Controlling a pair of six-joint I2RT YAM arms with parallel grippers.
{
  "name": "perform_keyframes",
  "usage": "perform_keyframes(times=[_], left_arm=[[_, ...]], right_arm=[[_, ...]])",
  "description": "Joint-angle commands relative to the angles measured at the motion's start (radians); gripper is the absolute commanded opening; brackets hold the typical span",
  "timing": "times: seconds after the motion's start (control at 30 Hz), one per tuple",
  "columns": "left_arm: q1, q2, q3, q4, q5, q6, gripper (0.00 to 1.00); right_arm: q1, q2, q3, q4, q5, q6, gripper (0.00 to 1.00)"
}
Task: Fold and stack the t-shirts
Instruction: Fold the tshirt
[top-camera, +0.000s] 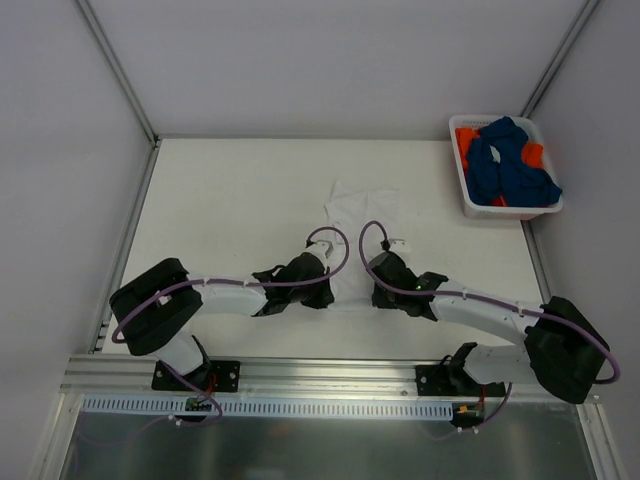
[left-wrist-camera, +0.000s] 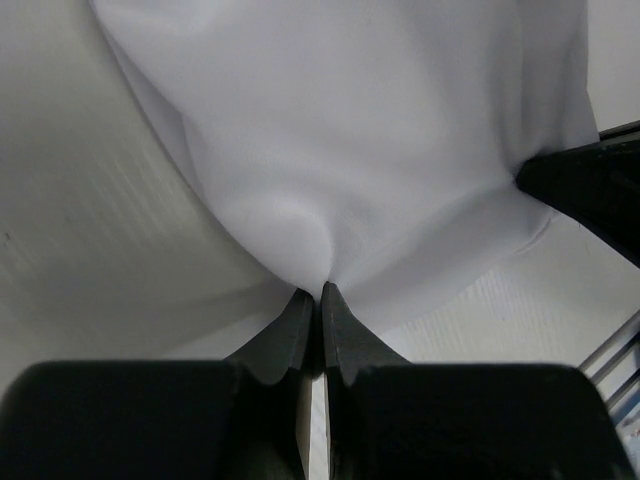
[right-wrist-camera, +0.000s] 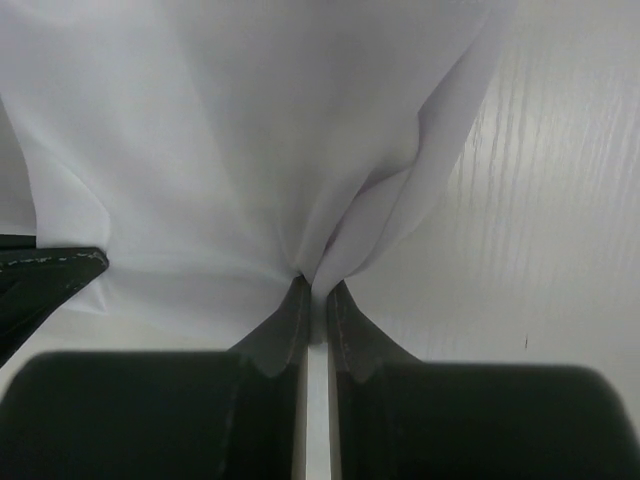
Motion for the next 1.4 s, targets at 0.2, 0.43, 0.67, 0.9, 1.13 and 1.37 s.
perform_keyframes(times=[0.2,0.43,0.67,0.9,1.13,1.37], left_arm=[[-0.027,-0.187,0.095,-0.28,-0.191,-0.01,0.0],[0.007,-0.142,0.289,-0.383,-0.234,0.071,0.0],[0.097,-0.018,0.421,-0.393,-0.223,0.137,0.0],[0.204,0.135,0.623,-0.394,-0.134,0.214,0.0],[0.252,0.286,0.813,-0.425,-0.073,0.257,0.0],[0.257,0.286,0.789,-0.431,-0.076,0.251,0.0]], right_arm=[[0.097,-0.157,0.169,-0.276,0.236,0.029,0.03],[0.074,-0.032,0.322,-0.29,0.282,-0.093,0.08],[-0.021,0.102,0.436,-0.246,0.276,-0.174,0.08],[-0.162,0.191,0.54,-0.218,0.232,-0.254,0.08],[-0.279,0.294,0.669,-0.212,0.15,-0.33,0.08],[-0.287,0.324,0.657,-0.175,0.123,-0.329,0.07]])
